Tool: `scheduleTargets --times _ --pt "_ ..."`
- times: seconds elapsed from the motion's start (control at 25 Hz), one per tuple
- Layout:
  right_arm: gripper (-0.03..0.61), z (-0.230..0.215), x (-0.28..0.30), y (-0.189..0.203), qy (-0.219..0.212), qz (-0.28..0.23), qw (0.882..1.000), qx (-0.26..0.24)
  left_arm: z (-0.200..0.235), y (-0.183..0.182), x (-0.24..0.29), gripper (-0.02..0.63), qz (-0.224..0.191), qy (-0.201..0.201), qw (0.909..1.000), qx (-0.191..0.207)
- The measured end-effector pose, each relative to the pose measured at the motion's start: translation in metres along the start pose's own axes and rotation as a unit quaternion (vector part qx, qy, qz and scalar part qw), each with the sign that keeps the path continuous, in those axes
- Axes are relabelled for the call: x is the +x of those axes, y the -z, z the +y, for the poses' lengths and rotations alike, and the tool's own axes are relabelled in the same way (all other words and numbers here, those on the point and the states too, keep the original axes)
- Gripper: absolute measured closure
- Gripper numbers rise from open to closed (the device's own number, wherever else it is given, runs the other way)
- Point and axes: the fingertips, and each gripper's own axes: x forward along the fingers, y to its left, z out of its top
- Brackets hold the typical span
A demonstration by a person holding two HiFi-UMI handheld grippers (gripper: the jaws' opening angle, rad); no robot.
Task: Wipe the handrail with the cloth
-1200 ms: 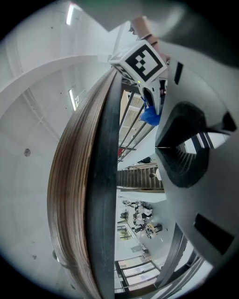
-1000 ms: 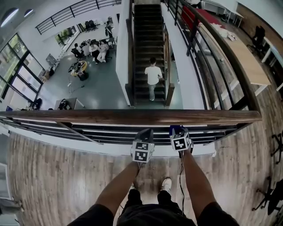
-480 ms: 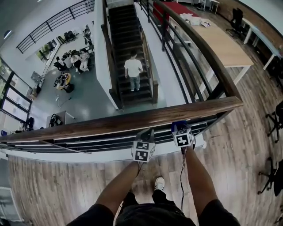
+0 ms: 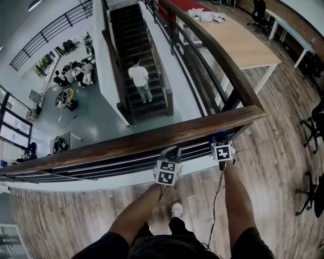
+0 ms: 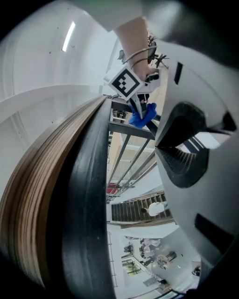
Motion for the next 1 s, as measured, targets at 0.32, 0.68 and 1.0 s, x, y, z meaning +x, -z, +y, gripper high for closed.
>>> scheduleTargets --times 0.32,0.68,1.0 --pt "0.509 -0.072 0.013 0.016 0.020 0.019 0.999 0.046 -0.008 0.002 0.009 0.607 0.008 0.002 0.9999 0.007" --pt "0.510 -0.052 0.001 0.004 0.052 -0.051 0.995 0.061 0.031 0.028 -0.017 0.607 -0.012 -0.012 0.9996 -0.022" --pt "0.510 0.152 -0.051 -0.025 -0.039 -0.172 0.983 0.052 0.110 0.081 -0.107 0.607 -0.059 -0.041 0.9959 -0.055"
